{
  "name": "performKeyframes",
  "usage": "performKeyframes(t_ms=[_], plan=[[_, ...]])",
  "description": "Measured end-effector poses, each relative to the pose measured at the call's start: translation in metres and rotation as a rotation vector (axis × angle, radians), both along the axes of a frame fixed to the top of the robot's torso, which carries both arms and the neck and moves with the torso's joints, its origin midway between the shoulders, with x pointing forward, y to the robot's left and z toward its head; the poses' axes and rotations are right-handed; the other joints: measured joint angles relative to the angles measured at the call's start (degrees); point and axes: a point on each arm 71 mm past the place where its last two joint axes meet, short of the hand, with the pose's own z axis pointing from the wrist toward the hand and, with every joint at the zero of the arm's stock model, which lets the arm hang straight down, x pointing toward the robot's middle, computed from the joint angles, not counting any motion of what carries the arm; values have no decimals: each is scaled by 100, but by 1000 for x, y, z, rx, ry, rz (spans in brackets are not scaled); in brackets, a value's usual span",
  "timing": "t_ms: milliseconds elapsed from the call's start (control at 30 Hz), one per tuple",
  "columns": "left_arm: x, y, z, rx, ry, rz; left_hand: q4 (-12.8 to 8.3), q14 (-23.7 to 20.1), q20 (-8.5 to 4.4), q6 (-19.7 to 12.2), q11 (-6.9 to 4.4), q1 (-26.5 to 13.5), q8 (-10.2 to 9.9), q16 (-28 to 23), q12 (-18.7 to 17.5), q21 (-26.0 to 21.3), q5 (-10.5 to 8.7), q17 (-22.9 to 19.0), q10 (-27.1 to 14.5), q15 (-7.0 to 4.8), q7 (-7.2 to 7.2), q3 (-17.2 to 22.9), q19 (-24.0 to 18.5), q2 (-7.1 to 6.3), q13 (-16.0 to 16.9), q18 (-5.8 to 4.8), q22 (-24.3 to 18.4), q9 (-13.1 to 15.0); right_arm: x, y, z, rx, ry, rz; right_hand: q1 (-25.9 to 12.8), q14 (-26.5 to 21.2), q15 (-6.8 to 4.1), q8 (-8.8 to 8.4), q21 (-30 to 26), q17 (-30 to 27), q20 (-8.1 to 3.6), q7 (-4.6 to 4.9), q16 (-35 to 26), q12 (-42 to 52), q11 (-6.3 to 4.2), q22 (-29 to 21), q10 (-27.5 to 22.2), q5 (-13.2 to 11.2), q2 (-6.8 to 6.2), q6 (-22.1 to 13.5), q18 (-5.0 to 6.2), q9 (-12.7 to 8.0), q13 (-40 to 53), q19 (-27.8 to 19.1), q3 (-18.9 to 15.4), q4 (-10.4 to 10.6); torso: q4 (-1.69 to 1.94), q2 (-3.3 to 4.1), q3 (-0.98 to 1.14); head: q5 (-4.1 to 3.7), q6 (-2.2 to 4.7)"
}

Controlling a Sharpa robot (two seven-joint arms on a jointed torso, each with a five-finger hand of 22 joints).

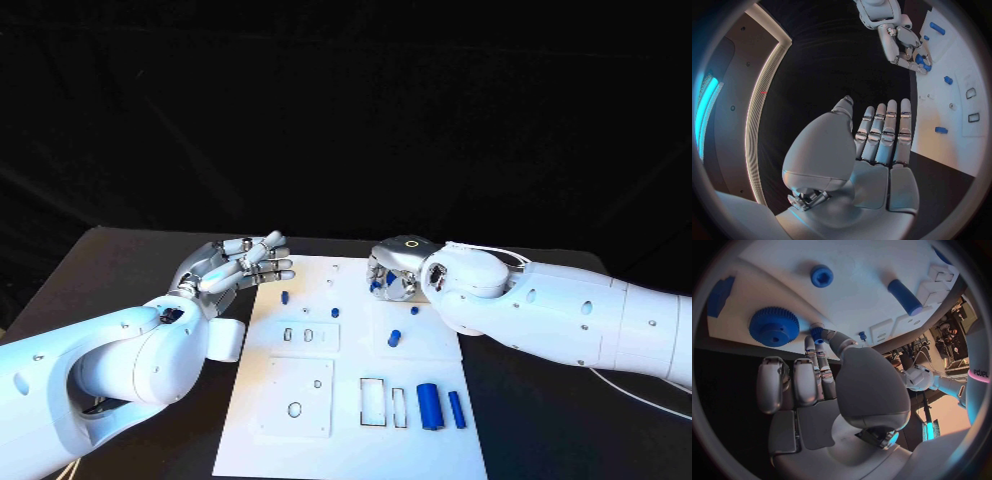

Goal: Assemble the parts on the task board

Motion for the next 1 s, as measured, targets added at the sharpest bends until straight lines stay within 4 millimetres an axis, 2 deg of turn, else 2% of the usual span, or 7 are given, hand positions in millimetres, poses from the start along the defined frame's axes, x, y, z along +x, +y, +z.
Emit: performKeyframes(t_ms=[200,333,533,1000], plan=[[1,0,0,0,2,1,0,0,0,0,0,4,-28,-38,-30,0,0,0,0,0,0,0,0,4,0,0,0,0,-2,1,0,11,-11,1,24,0,0,0,53,13,0,21,27,-20,9,108,31,-8,-25,21,1,13,-28,40,115,-37,14,8,-2,-2,10],[1,1,0,0,4,2,0,-21,0,-21,40,24,-69,-77,-80,0,0,0,-40,21,63,0,0,24,-5,0,0,-6,-5,4,1,28,-27,4,24,0,0,0,71,13,0,21,27,-34,9,108,31,70,-25,21,1,21,-42,40,174,-50,18,9,-5,-9,33],[2,1,-1,1,5,2,0,-21,0,-21,40,25,-68,-77,-80,-1,0,0,-40,21,63,0,0,22,-5,0,-1,-6,-5,9,9,72,-85,-5,52,0,0,0,93,13,0,21,55,-46,10,108,31,80,-54,20,1,27,-53,40,235,-61,29,10,-9,-21,58],[2,1,-1,0,5,0,-16,-42,0,-21,40,46,-89,-109,-80,-1,0,0,-40,42,62,-16,0,1,-4,0,-1,-6,3,27,18,144,-178,-29,51,0,0,-1,114,12,0,21,78,-67,11,107,30,40,-54,20,1,33,-65,39,282,-19,39,34,-13,-38,59]])
